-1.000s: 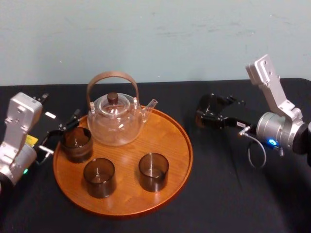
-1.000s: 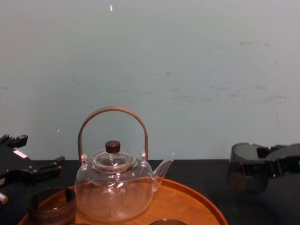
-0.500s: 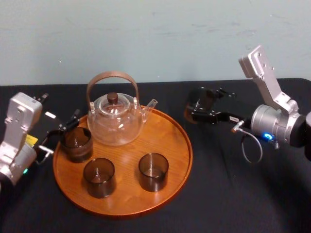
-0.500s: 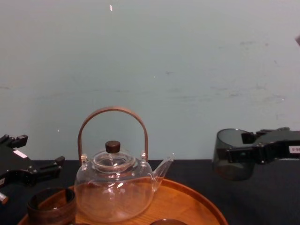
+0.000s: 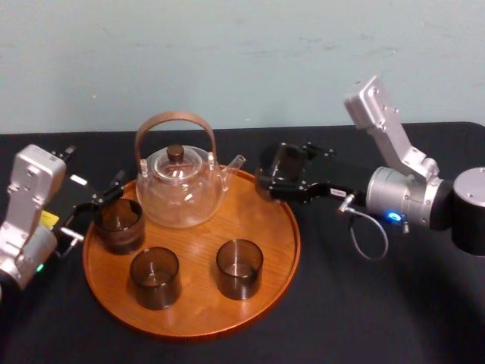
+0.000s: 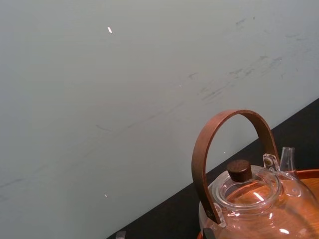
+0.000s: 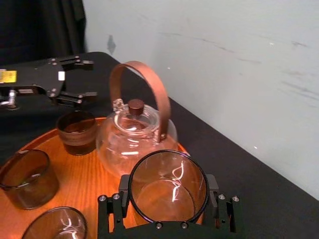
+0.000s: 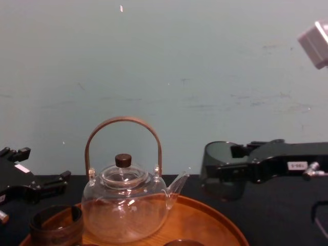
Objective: Pick up the glass from the table and place it on the tray.
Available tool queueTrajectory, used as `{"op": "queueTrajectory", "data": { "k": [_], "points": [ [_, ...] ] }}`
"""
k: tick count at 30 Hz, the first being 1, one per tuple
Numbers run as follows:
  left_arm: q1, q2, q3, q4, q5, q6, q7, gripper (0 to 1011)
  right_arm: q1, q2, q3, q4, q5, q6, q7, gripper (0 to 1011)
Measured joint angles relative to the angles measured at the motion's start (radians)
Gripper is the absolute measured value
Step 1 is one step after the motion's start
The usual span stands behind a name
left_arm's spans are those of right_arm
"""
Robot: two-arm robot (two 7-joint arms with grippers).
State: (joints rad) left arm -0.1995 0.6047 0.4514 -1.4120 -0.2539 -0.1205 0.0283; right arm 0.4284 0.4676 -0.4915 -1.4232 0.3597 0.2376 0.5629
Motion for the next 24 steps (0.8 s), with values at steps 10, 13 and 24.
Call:
{"op": "queueTrajectory", "data": {
  "k": [10, 13, 24],
  "points": [
    [0.000, 0.000, 0.000, 0.000, 0.000, 0.000, 0.000, 1001, 0.029, -0.023, -0.057, 0.050, 0.004, -0.026, 0.028, 904],
    [0.000, 0.000, 0.000, 0.000, 0.000, 0.000, 0.000, 1001, 0.036, -0.029, -0.072, 0.070, 0.001, -0.036, 0.029, 904],
    [0.000, 0.000, 0.000, 0.000, 0.000, 0.000, 0.000, 1001, 0.054, -0.055, -0.098, 0.143, -0.024, -0.066, 0.025, 904]
  ]
}}
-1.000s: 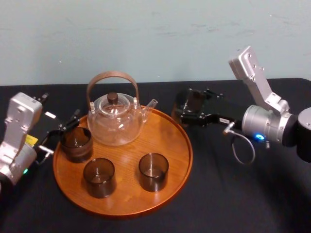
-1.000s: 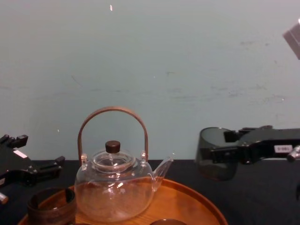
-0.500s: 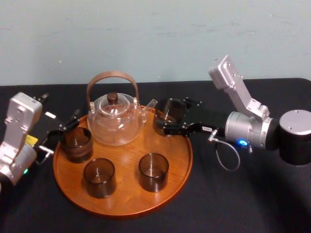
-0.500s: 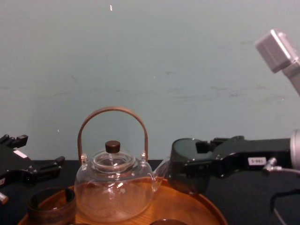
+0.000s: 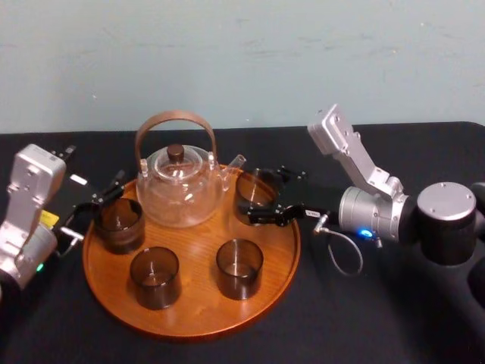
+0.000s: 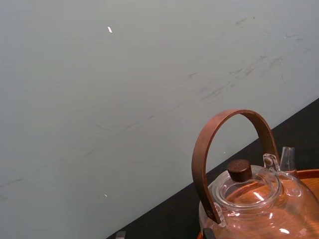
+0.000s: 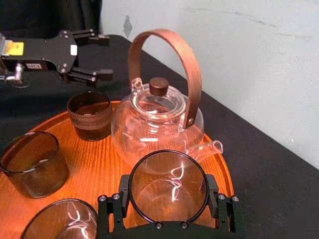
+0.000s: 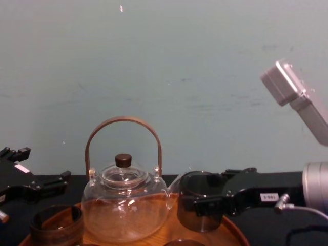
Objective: Pick up the glass from the table and place it on the tray.
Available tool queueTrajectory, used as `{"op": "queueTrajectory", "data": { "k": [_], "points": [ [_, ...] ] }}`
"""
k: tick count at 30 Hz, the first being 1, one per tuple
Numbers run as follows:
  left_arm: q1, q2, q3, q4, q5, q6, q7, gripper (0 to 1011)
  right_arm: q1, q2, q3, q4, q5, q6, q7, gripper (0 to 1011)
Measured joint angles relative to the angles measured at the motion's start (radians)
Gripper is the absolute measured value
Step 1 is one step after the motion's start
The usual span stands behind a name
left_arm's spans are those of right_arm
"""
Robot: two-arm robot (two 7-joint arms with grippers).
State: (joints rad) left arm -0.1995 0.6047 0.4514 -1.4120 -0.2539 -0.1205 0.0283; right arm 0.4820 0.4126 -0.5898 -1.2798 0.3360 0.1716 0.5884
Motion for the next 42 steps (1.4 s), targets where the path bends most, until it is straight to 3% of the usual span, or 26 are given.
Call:
{"op": "queueTrajectory", "data": {
  "k": [19, 42],
  "points": [
    [0.000, 0.000, 0.000, 0.000, 0.000, 0.000, 0.000, 1001, 0.013, -0.039, -0.008, 0.094, -0.032, -0.027, -0.002, 904],
    [0.000, 0.000, 0.000, 0.000, 0.000, 0.000, 0.000, 1001, 0.016, -0.056, -0.006, 0.130, -0.050, -0.022, 0.006, 904]
  ]
}}
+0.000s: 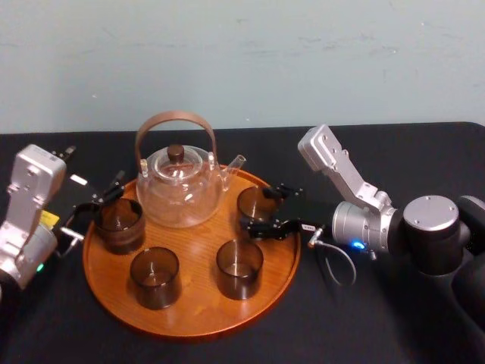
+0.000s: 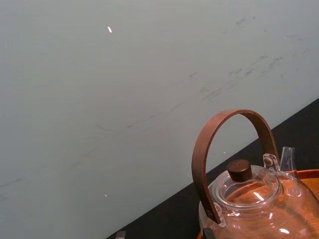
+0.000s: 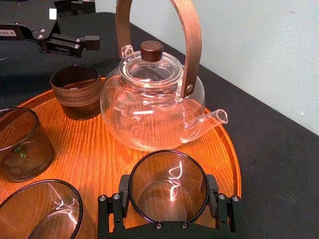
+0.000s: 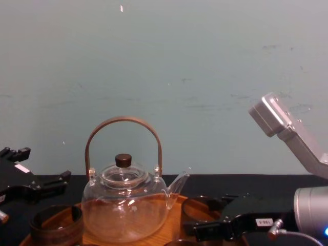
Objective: Pick up the glass from the table and place it on the tray.
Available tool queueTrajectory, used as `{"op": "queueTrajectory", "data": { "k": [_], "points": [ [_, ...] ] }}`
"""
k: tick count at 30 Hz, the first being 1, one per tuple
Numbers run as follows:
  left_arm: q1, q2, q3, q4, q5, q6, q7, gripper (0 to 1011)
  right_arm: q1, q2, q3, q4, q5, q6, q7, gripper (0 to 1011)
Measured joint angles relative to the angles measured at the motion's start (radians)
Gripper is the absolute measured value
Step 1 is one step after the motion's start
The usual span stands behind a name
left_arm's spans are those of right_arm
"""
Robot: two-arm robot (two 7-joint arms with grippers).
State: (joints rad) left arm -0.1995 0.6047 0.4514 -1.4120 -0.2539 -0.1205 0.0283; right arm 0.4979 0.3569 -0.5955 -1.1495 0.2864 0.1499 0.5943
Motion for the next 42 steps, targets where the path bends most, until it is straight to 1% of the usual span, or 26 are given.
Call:
{"op": "queueTrajectory", "data": {
  "k": [14, 27, 29, 32, 42],
  "points": [
    [0.000, 0.000, 0.000, 0.000, 0.000, 0.000, 0.000, 1001, -0.002, -0.002, -0.004, 0.002, -0.011, 0.012, 0.001, 904],
    [0.000, 0.000, 0.000, 0.000, 0.000, 0.000, 0.000, 1001, -0.002, -0.001, -0.004, 0.001, -0.011, 0.013, 0.002, 904],
    [0.000, 0.000, 0.000, 0.000, 0.000, 0.000, 0.000, 1001, -0.003, -0.001, -0.003, 0.001, -0.011, 0.013, 0.002, 929],
    [0.000, 0.000, 0.000, 0.000, 0.000, 0.000, 0.000, 1001, -0.003, -0.001, -0.003, 0.001, -0.011, 0.013, 0.002, 998],
    [0.000, 0.000, 0.000, 0.000, 0.000, 0.000, 0.000, 1001, -0.003, -0.002, -0.003, 0.001, -0.011, 0.012, 0.002, 1002]
  ]
}}
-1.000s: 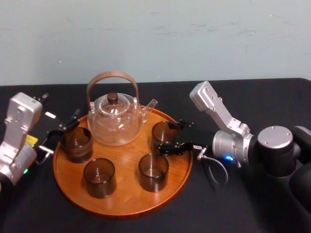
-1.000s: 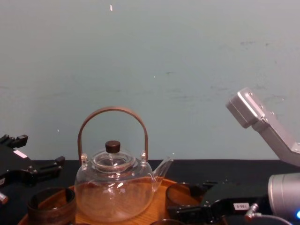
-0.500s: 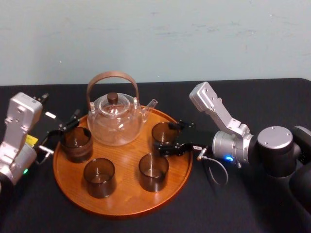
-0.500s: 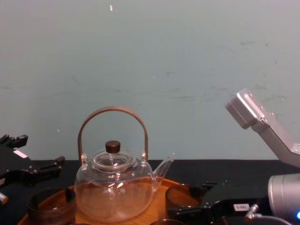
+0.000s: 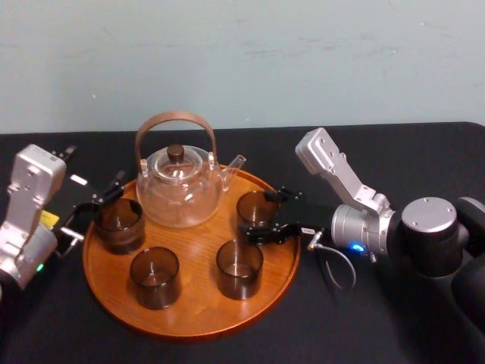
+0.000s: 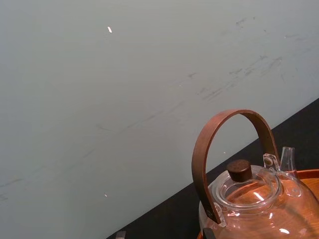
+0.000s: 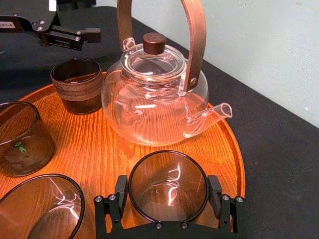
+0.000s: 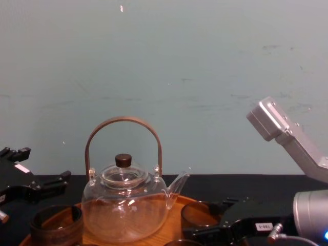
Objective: Pick up the glass from the table and place it on the tray.
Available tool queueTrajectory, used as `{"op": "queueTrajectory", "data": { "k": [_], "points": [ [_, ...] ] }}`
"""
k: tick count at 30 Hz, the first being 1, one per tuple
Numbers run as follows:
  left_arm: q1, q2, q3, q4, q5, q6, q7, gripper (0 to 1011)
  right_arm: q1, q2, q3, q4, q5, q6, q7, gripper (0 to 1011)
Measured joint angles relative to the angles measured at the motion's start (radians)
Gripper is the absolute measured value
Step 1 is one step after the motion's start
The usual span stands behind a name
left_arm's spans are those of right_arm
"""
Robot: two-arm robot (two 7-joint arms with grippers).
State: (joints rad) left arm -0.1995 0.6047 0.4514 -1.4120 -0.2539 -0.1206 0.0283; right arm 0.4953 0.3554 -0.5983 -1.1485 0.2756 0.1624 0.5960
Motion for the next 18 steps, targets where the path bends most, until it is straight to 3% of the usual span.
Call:
{"op": "queueTrajectory", "data": {
  "k": [18],
  "points": [
    [0.000, 0.000, 0.000, 0.000, 0.000, 0.000, 0.000, 1001, -0.001, 0.003, 0.001, -0.005, 0.006, -0.002, 0.006, 1002]
  ]
}}
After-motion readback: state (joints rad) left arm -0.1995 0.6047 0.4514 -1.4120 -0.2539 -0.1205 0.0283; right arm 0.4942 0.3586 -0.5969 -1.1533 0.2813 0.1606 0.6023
